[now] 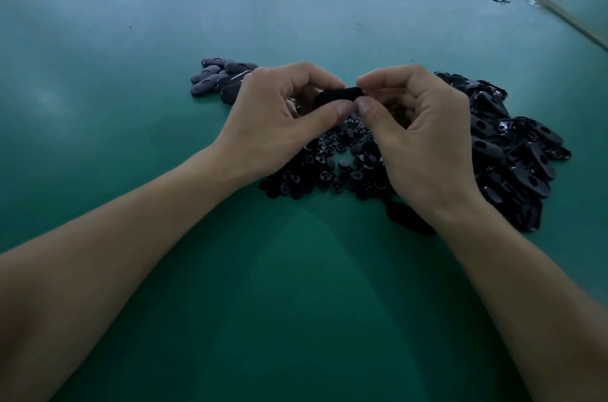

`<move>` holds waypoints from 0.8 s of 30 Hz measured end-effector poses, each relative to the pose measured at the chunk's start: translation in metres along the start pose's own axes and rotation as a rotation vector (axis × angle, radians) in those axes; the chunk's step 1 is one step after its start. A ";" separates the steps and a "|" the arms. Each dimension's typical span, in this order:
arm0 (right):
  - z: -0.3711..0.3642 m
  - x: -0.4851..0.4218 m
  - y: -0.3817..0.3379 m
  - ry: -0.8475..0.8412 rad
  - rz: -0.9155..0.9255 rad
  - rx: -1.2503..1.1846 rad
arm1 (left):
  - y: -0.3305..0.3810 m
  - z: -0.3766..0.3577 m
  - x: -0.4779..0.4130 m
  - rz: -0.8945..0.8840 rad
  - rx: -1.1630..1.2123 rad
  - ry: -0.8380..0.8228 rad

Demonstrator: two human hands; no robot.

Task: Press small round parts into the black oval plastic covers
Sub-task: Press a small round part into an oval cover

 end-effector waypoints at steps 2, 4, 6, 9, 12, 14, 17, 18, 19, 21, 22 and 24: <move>-0.003 0.001 -0.002 -0.011 0.019 0.010 | 0.004 0.003 0.000 -0.033 -0.064 0.034; -0.002 0.001 -0.002 -0.008 0.029 0.015 | 0.005 0.005 -0.001 -0.050 -0.136 0.057; -0.001 0.000 -0.003 0.002 0.034 0.030 | 0.001 0.005 -0.001 -0.045 -0.152 0.052; -0.002 0.001 -0.003 -0.009 0.012 0.130 | -0.002 0.002 -0.003 -0.051 -0.198 0.031; -0.011 0.002 0.003 -0.113 -0.017 0.414 | -0.003 0.005 -0.004 -0.048 -0.225 0.055; -0.019 0.004 0.009 -0.215 -0.041 0.600 | -0.005 0.008 -0.003 -0.028 -0.188 0.087; -0.026 0.007 0.015 -0.299 -0.087 0.652 | -0.007 0.011 -0.002 0.001 -0.152 0.112; -0.026 0.007 0.015 -0.295 -0.086 0.638 | -0.007 0.011 -0.002 0.008 -0.142 0.116; -0.026 0.007 0.015 -0.284 -0.082 0.620 | -0.007 0.012 -0.002 0.013 -0.129 0.119; -0.024 0.006 0.015 -0.263 -0.081 0.590 | -0.007 0.013 -0.002 0.021 -0.100 0.118; -0.023 0.007 0.015 -0.255 -0.083 0.580 | -0.007 0.013 -0.002 0.025 -0.087 0.116; -0.022 0.006 0.015 -0.242 -0.088 0.556 | -0.007 0.013 -0.002 0.028 -0.078 0.121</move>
Point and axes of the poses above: each hand's wrist, its own x-axis away from the middle knuckle, its own z-axis out of the back of the hand, y = z × x, the point moved 10 cm from there along -x, towards the middle knuckle, and after that the axes turned 6 degrees about -y, right-handed, at the moved point
